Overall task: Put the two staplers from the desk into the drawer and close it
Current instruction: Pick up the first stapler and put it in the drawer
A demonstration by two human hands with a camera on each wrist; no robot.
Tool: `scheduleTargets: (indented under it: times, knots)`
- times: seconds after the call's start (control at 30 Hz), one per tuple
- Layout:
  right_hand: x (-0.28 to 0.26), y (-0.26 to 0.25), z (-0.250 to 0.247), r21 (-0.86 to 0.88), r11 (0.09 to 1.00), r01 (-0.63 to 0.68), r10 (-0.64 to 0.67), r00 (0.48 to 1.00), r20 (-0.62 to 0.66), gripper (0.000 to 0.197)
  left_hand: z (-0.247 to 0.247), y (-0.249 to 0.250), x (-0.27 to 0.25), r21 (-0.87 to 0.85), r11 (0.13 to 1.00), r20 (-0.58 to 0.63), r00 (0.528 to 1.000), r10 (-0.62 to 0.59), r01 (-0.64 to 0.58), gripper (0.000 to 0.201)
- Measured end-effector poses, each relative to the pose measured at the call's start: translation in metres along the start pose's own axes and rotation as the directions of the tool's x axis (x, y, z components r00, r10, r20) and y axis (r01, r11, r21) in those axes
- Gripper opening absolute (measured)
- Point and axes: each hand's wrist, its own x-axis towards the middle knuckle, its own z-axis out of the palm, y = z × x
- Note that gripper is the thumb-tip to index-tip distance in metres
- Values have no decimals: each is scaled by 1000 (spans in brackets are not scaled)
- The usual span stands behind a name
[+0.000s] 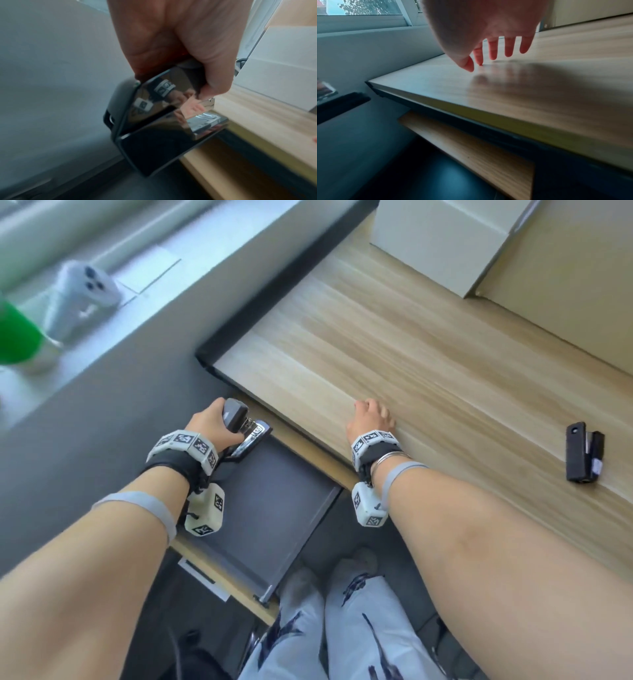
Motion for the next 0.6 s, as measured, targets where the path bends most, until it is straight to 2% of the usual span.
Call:
scheduleTargets:
  times: [0.2,0.33,0.6]
  knots:
    - [1,-4,17,13,1000,-10,11,997,-78,53,49,-43,19,35,994,69,991,-111,108,37]
    - [-1,3,29,-33,999,-3,0,996,-95,56,88,-60,38,85,988,94,986,-138,131,36]
    - [-1,8,42,-69,998,13,-29,973,-231,57,150,-86,73,147,972,116,973,-199,182,30]
